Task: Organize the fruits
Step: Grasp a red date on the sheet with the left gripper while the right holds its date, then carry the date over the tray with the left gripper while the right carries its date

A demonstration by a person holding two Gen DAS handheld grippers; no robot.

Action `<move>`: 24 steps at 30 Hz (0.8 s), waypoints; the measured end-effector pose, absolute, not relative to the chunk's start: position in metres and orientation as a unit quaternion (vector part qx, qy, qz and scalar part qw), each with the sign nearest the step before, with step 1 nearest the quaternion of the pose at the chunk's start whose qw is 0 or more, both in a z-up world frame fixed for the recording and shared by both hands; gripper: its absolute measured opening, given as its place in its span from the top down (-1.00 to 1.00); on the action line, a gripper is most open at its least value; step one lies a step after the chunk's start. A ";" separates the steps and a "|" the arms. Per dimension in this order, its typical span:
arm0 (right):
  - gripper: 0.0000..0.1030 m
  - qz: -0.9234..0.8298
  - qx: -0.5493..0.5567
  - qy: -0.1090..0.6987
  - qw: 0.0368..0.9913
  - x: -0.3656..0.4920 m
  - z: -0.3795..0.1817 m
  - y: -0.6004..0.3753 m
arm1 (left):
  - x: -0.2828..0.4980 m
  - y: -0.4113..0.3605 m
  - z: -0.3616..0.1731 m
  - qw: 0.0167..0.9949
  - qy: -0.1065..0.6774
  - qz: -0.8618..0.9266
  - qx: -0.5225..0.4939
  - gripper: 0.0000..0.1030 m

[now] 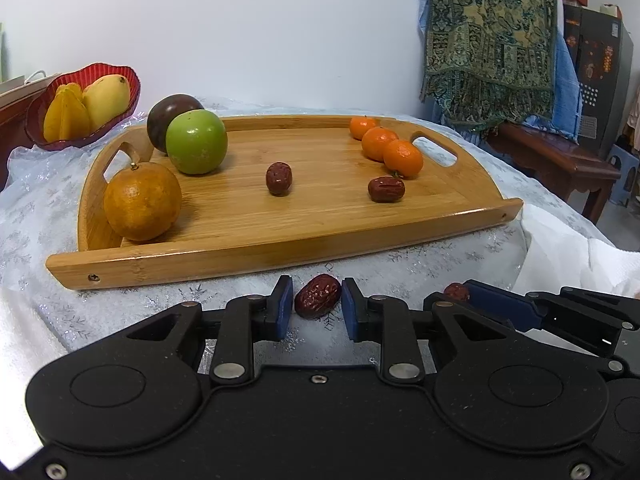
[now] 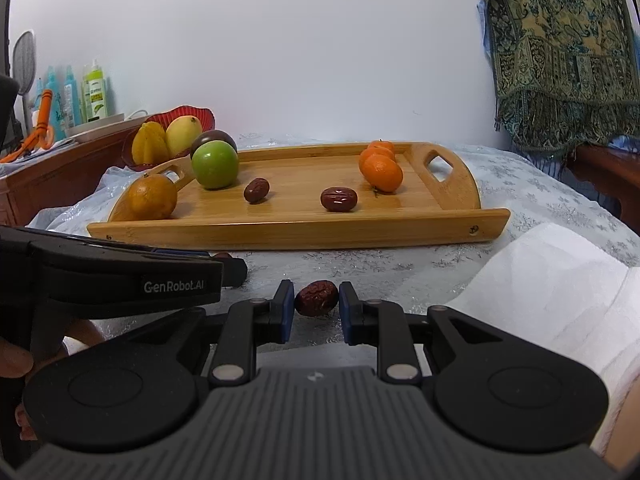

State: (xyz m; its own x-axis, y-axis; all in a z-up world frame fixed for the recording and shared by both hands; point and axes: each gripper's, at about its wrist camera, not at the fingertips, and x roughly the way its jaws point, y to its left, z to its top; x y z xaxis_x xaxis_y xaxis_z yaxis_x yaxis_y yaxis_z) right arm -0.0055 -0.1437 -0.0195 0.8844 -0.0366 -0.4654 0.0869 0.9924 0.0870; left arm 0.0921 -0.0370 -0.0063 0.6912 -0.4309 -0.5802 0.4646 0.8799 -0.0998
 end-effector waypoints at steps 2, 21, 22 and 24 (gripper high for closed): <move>0.46 -0.029 0.048 0.237 0.970 -0.004 -0.019 -0.143 | 0.093 -0.035 -0.006 0.920 0.310 -0.239 0.020 0.51; 0.47 -0.006 0.042 0.236 0.971 0.005 -0.017 -0.134 | 0.086 -0.034 0.000 0.925 0.294 -0.238 0.019 0.62; 0.47 -0.006 0.043 0.235 0.971 0.005 -0.016 -0.135 | 0.085 -0.034 0.001 0.926 0.294 -0.236 0.021 0.62; 0.47 -0.008 0.045 0.235 0.971 0.006 -0.015 -0.136 | 0.085 -0.036 0.003 0.927 0.294 -0.231 0.023 0.62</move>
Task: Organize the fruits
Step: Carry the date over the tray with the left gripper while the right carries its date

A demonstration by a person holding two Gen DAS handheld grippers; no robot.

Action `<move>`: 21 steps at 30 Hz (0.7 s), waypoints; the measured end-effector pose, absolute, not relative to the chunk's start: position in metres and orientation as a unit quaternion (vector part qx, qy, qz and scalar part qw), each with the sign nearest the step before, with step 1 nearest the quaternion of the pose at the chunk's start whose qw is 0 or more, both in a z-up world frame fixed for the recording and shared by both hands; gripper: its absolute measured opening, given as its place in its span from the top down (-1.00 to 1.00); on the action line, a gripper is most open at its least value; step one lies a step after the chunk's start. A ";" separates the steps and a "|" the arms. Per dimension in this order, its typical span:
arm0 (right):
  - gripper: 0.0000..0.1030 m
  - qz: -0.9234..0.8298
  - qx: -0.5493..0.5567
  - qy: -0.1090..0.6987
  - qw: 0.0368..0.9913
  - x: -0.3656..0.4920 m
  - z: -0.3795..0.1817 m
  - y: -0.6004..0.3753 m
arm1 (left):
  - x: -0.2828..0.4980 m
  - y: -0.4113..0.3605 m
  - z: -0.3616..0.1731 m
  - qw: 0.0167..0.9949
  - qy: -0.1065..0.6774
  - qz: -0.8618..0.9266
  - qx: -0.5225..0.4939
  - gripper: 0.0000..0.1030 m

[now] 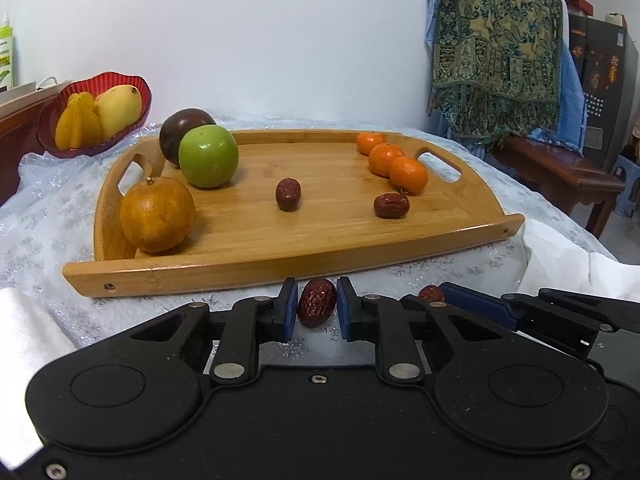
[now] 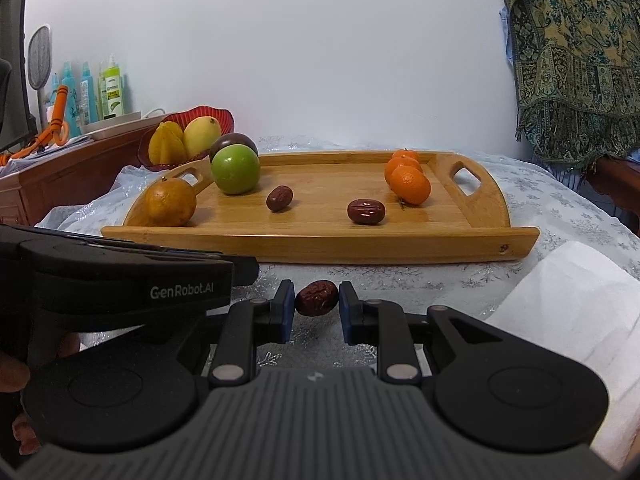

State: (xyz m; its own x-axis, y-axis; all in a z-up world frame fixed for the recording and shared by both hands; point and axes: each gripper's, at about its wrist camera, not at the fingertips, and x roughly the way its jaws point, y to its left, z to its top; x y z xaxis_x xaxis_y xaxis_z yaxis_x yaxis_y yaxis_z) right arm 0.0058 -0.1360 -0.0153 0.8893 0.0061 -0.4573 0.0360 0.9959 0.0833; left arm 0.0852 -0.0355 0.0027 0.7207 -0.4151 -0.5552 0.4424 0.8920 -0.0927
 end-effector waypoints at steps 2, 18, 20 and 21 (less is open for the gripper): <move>0.47 -0.008 0.046 0.234 0.971 0.006 -0.014 -0.137 | 0.085 -0.037 0.005 0.928 0.291 -0.230 0.025 0.62; 0.47 -0.018 0.069 0.206 0.976 0.022 0.010 -0.163 | 0.108 -0.040 0.037 0.938 0.277 -0.207 0.041 0.62; 0.47 -0.019 0.066 0.199 0.978 0.025 0.014 -0.164 | 0.113 -0.039 0.042 0.939 0.273 -0.207 0.039 0.62; 0.47 -0.019 0.064 0.195 0.978 0.027 0.016 -0.165 | 0.116 -0.038 0.045 0.939 0.271 -0.207 0.036 0.62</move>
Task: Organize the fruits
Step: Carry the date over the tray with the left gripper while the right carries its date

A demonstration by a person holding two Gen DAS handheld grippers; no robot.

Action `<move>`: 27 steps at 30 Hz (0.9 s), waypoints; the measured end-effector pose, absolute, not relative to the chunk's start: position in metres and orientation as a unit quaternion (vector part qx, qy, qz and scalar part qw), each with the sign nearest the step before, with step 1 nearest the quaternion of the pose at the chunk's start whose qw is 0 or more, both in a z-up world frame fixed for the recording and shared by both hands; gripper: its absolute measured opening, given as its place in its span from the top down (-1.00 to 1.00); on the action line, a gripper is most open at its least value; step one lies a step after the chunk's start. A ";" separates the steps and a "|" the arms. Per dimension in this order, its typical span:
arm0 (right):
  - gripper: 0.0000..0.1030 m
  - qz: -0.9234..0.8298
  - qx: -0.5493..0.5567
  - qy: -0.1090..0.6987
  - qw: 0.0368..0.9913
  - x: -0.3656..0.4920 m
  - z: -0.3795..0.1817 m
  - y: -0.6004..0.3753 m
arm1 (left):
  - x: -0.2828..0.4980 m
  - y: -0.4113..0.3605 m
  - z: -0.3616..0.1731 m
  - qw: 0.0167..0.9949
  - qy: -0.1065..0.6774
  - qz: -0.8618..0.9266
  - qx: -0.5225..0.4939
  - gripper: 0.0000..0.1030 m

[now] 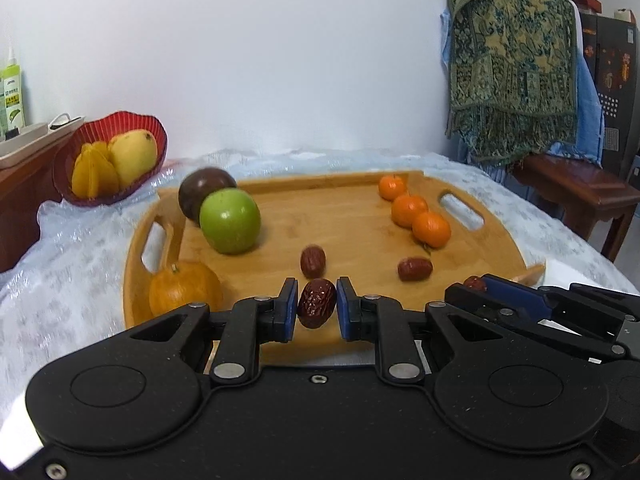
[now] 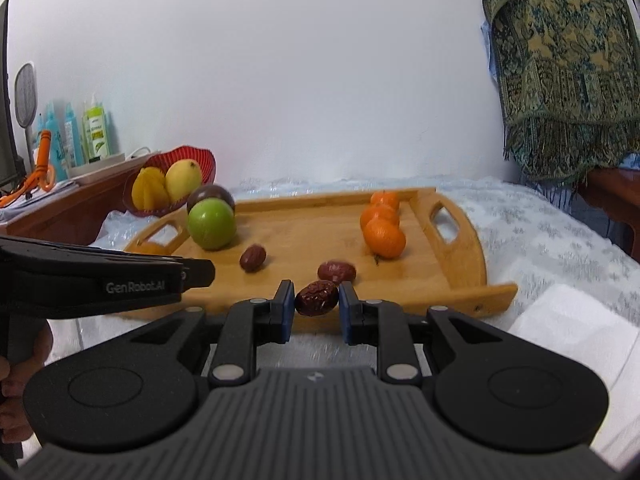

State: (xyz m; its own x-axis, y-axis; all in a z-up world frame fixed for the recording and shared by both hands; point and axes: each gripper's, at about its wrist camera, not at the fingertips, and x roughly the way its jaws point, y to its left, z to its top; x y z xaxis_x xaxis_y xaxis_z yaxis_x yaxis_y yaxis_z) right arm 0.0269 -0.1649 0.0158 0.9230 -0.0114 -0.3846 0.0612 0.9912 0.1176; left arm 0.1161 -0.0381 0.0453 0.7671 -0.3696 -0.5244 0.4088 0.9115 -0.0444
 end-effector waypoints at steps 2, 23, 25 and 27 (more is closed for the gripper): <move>0.47 -0.019 0.060 0.187 0.980 0.032 0.021 -0.166 | 0.123 -0.037 0.051 0.941 0.265 -0.209 0.032 0.62; 0.47 -0.023 0.063 0.166 0.984 0.111 0.042 -0.179 | 0.199 -0.053 0.067 0.942 0.264 -0.205 0.019 0.62; 0.47 -0.023 0.062 0.168 0.984 0.120 0.041 -0.180 | 0.204 -0.057 0.067 0.942 0.264 -0.206 0.023 0.62; 0.47 -0.022 0.062 0.171 0.983 0.129 0.041 -0.180 | 0.210 -0.060 0.067 0.942 0.264 -0.205 0.024 0.62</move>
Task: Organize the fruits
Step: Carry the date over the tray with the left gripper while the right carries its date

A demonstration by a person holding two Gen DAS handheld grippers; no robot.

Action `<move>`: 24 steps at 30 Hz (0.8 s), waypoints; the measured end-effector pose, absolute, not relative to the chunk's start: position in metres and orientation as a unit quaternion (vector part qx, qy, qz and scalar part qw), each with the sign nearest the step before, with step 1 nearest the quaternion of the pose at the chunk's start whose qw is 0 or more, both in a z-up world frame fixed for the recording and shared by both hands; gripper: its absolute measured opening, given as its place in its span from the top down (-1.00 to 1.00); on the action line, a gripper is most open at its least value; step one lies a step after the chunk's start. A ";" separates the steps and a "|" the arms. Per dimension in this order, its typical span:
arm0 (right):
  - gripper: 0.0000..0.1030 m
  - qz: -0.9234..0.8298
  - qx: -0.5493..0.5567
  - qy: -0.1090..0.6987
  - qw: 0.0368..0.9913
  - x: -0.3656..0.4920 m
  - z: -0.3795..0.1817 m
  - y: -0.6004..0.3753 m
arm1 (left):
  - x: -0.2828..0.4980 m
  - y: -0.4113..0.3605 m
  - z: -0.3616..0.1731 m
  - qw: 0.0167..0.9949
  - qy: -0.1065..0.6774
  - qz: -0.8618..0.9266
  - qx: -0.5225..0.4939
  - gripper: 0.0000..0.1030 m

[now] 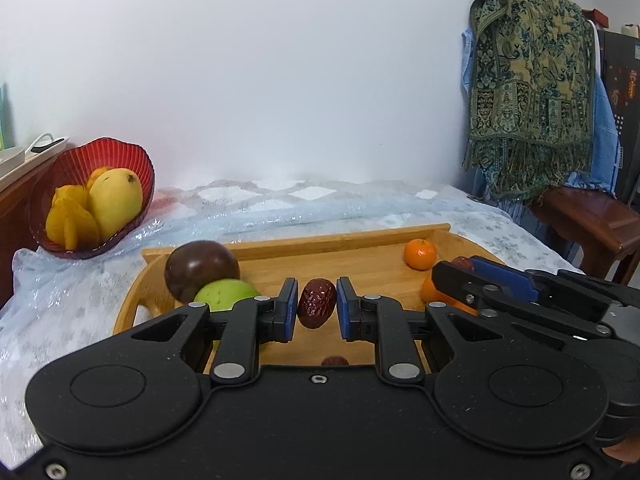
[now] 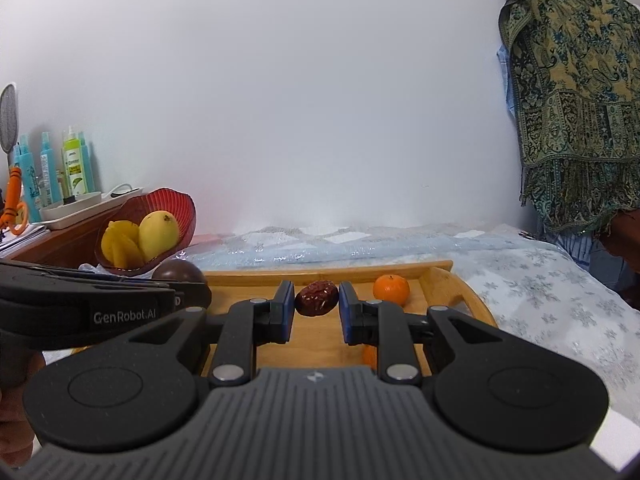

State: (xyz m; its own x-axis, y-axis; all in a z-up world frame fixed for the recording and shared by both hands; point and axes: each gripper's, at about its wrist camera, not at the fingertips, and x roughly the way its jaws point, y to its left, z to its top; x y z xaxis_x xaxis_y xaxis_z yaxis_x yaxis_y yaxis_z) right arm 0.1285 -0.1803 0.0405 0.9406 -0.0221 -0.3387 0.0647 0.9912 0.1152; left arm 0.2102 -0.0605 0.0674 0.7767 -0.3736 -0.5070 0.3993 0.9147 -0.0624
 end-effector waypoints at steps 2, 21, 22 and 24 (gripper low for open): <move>0.47 -0.022 0.064 0.175 0.982 0.137 0.040 -0.181 | 0.217 -0.063 0.066 0.942 0.266 -0.203 0.027 0.62; 0.47 -0.006 0.082 0.230 0.970 0.206 0.029 -0.200 | 0.288 -0.078 0.050 0.924 0.330 -0.189 0.028 0.62; 0.47 -0.003 0.086 0.237 0.968 0.210 0.028 -0.202 | 0.292 -0.080 0.050 0.923 0.333 -0.189 0.031 0.62; 0.47 -0.002 0.093 0.244 0.965 0.217 0.027 -0.206 | 0.301 -0.085 0.052 0.921 0.337 -0.188 0.041 0.62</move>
State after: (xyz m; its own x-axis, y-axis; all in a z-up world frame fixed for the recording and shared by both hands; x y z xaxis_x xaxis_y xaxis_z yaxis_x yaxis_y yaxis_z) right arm 0.2168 -0.2056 0.0267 0.8809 0.0420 -0.4714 0.0486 0.9828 0.1784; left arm 0.3006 -0.0851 0.0517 0.7016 -0.3200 -0.6367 0.3748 0.9256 -0.0522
